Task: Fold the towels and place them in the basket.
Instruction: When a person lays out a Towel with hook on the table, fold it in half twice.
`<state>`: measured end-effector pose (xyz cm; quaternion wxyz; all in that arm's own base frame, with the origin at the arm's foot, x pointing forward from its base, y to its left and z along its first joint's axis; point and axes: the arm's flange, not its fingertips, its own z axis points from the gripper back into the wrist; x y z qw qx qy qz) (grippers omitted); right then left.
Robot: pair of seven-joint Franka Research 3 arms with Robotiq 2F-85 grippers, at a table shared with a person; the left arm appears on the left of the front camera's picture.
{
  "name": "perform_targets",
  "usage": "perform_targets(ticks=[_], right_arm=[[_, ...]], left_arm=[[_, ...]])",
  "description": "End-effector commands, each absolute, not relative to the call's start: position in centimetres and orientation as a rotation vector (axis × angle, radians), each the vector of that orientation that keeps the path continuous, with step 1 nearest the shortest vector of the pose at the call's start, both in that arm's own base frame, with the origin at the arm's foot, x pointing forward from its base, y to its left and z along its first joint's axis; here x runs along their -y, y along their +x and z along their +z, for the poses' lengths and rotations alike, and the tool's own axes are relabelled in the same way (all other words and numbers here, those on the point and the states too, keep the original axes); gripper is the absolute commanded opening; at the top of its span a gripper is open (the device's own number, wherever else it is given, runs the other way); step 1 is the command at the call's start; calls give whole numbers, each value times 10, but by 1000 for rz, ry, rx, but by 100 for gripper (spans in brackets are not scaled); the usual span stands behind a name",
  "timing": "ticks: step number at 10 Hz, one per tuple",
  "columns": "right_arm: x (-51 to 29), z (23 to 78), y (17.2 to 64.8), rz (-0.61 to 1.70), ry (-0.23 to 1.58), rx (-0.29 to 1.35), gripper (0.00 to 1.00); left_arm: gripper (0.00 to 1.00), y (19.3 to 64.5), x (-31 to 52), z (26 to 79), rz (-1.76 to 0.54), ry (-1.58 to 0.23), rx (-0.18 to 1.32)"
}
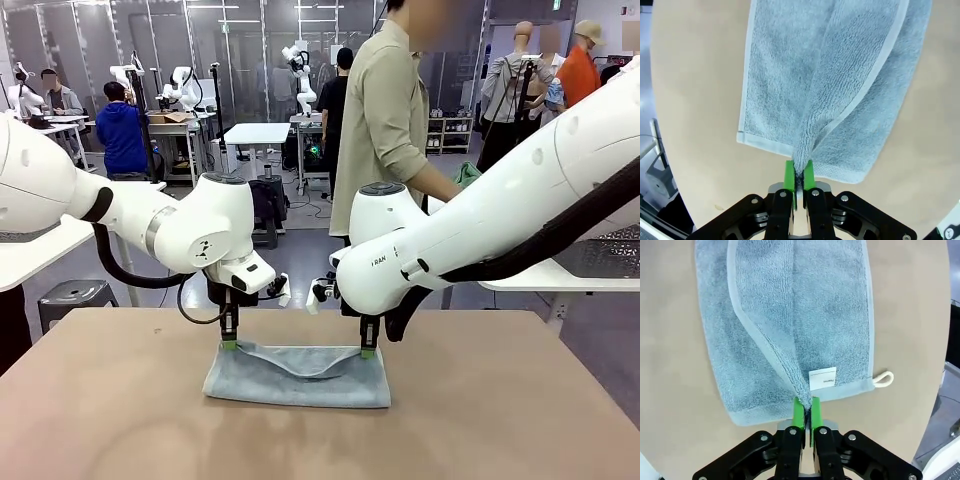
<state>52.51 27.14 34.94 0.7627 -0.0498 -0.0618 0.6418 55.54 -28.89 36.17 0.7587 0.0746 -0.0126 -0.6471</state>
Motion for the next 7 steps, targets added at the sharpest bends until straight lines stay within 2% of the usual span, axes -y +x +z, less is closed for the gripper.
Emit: perform_targets(ticks=[1,7], right_arm=[[-270,349,538,1414,-110,154,6],[-264,339,557,1400,-120,186,6]], left_arm=[[8,568,285,359,-1406,174,32],[8,582,279,336,-1398,154,59]])
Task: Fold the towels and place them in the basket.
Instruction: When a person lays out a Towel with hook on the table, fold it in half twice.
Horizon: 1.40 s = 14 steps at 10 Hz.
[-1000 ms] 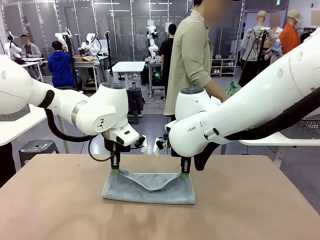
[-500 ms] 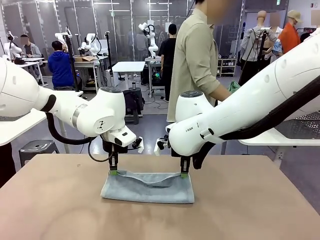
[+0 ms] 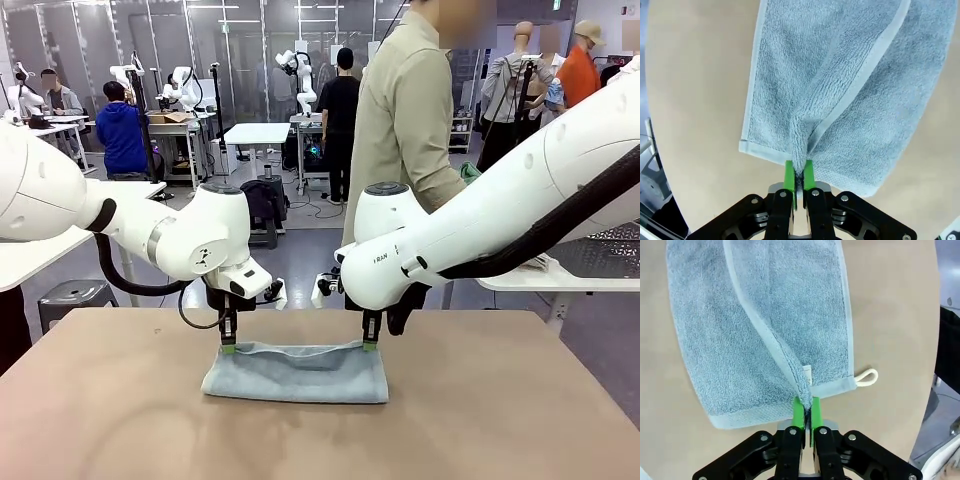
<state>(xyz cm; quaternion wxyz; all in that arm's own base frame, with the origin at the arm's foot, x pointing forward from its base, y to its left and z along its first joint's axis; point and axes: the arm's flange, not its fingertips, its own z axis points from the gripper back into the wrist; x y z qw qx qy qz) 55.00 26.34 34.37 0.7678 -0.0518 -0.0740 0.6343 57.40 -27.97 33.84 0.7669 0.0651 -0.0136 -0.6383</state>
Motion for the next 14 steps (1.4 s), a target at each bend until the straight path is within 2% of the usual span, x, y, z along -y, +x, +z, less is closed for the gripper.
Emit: perform_targets(ticks=[1,2,3,4,5,6,7,8,9,10,11,12,14], right_arm=[[-265,336,558,1395,-124,183,6],[-265,334,560,1386,-127,181,6],[-264,333,562,1377,-128,180,10],[-263,333,562,1368,-126,182,26],[-262,333,563,1360,-131,189,29],[-261,334,563,1349,-141,207,46],[-258,337,563,1332,-156,233,49],[-255,340,563,1333,-154,240,66],[-251,344,564,1321,-157,256,69],[-247,353,562,1308,-151,264,85],[-242,372,554,1273,-128,268,75],[-237,394,543,1221,-89,220,75],[-225,435,518,1072,-40,162,75]], left_arm=[[8,583,278,334,-1386,162,66],[8,585,276,332,-1371,172,76],[20,587,274,330,-1358,174,82],[27,587,272,329,-1348,177,89],[40,587,270,328,-1340,181,98],[47,587,268,328,-1322,194,113],[59,588,263,329,-1291,215,138],[67,589,257,332,-1273,231,158],[79,590,252,335,-1259,247,177],[86,589,245,342,-1258,248,197],[98,585,233,358,-1299,210,218],[92,578,219,375,-1350,153,220],[92,565,190,408,-1461,117,191]])
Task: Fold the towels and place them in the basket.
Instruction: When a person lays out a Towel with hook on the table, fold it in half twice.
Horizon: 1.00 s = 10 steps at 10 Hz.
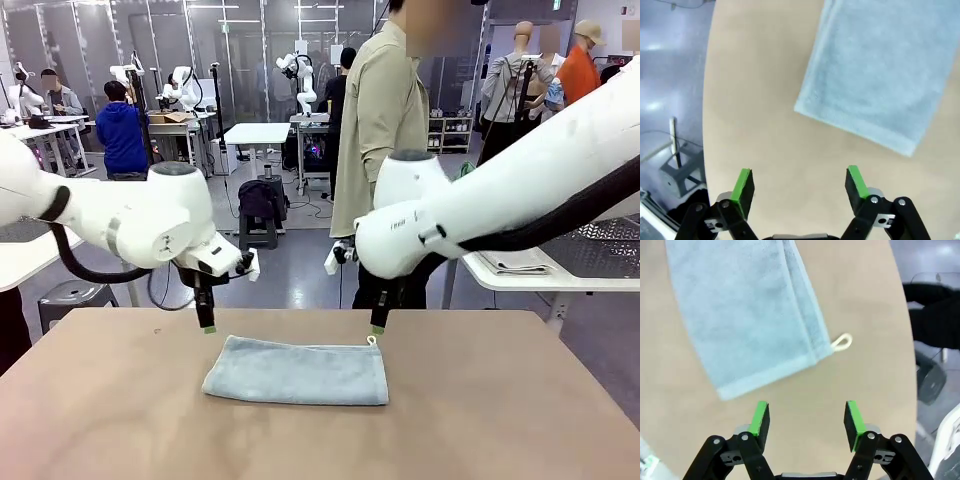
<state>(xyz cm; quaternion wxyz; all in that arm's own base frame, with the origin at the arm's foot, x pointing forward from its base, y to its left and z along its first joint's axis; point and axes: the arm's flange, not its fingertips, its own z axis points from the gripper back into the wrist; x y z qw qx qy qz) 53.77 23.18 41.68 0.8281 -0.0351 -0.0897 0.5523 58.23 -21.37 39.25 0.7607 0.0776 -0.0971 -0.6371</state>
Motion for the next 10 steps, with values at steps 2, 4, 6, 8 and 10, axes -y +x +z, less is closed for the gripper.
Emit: perform_targets(ticks=[2,4,6,8,10], right_arm=[[-220,466,497,875,21,141,75],[-210,478,488,664,105,174,75],[-198,460,488,428,192,145,75],[-183,427,486,225,274,137,75],[-173,399,482,134,341,144,75]], left_arm=[[92,553,165,433,-1550,30,182],[92,551,140,441,-1576,-69,252],[92,552,120,434,-1569,-153,301],[92,549,105,427,-1571,-206,337],[92,549,93,422,-1564,-259,364]])
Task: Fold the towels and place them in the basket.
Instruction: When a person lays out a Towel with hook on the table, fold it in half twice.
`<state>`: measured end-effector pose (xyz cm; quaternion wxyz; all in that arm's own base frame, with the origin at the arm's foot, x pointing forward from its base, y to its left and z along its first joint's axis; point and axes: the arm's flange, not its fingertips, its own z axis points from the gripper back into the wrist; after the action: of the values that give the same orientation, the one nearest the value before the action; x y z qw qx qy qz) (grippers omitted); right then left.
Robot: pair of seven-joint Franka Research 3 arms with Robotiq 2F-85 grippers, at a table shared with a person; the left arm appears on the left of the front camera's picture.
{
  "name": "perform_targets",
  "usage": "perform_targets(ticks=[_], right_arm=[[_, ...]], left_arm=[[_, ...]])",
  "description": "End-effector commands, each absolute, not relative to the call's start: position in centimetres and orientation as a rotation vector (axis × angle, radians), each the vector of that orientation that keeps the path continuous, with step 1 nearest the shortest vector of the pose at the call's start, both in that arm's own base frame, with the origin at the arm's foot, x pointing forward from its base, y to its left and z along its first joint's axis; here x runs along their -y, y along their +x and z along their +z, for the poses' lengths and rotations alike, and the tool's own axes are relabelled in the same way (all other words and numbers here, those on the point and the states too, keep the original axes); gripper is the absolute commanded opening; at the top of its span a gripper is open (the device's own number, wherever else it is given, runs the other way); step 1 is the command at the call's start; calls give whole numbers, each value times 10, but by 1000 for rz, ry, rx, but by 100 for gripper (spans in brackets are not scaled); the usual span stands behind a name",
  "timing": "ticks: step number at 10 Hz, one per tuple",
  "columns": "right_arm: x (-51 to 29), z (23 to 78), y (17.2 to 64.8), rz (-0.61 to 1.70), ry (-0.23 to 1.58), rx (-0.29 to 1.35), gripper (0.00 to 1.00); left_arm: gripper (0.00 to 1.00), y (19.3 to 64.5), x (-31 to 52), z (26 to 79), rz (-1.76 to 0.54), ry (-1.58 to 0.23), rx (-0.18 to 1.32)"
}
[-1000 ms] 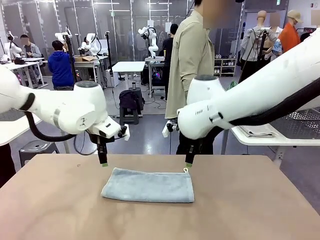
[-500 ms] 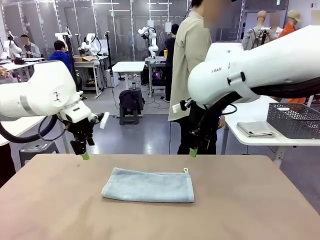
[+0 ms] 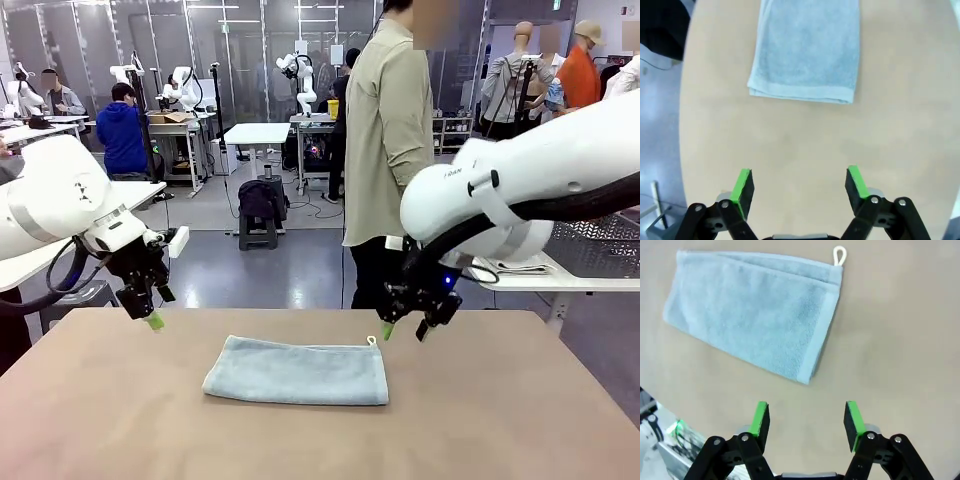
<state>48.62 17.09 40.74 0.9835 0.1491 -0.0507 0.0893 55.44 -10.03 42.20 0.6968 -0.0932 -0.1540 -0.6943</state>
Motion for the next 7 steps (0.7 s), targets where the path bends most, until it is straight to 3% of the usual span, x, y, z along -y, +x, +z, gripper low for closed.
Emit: perform_targets(ticks=[1,7], right_arm=[[-169,387,481,131,380,132,75],[-168,389,483,148,354,117,75]], left_arm=[[92,550,86,419,-1547,-287,376],[92,556,46,379,-1491,-591,600]])
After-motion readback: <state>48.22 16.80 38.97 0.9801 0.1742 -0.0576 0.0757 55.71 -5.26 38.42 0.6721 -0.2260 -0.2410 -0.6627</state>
